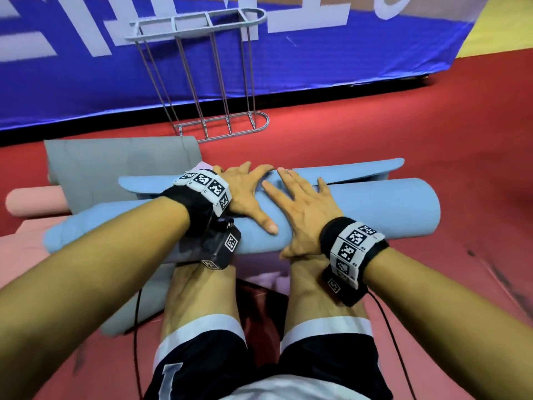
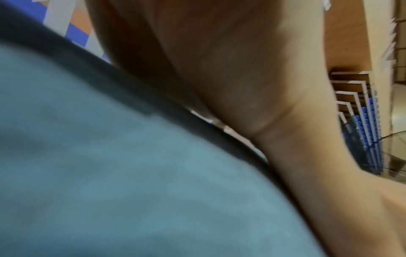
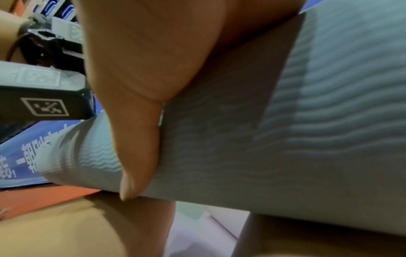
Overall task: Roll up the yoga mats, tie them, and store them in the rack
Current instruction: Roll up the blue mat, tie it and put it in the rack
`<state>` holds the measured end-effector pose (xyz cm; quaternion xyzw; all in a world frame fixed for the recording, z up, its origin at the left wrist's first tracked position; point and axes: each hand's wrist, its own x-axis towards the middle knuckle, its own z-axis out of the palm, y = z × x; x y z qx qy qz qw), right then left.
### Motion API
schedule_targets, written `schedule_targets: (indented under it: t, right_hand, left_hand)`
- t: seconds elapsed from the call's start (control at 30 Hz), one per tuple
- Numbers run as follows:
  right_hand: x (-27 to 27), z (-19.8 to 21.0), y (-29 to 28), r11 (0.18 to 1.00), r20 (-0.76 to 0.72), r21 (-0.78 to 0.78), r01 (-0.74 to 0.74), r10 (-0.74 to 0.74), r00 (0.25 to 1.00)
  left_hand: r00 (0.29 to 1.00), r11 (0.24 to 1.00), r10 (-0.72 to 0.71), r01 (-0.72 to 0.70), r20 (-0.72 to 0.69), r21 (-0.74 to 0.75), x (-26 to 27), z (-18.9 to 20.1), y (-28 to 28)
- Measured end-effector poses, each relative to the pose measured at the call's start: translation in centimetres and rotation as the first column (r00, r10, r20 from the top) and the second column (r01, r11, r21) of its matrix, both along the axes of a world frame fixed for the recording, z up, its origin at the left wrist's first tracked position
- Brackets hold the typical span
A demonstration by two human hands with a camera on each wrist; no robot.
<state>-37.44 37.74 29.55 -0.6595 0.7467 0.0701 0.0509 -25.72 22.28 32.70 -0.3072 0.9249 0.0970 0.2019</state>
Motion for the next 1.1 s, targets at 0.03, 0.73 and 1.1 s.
schedule_targets:
  t: [0.03, 0.73, 1.1]
  right_hand:
    - [-0.2, 0.2, -0.1, 1.000, 0.003, -0.004, -0.006, 0.006, 1.000]
    - [-1.4, -2.7, 1.4, 0.806, 0.227, -0.588, -0.067, 0.244, 0.943]
    - [-1.3, -3.7, 1.8, 0.798, 0.112, -0.603, -0.006, 0.092, 0.989]
  left_hand:
    - [1.000, 1.000, 0.003, -0.003, 0.010, 0.000, -0.2, -0.2, -0.3]
    - [0.964, 0.997, -0.026, 0.007, -0.264, -0.072, -0.2, -0.3, -3.0]
    - [0.987, 0.998, -0.039, 0.046, -0.153, 0.045, -0.6, 2.0, 0.3]
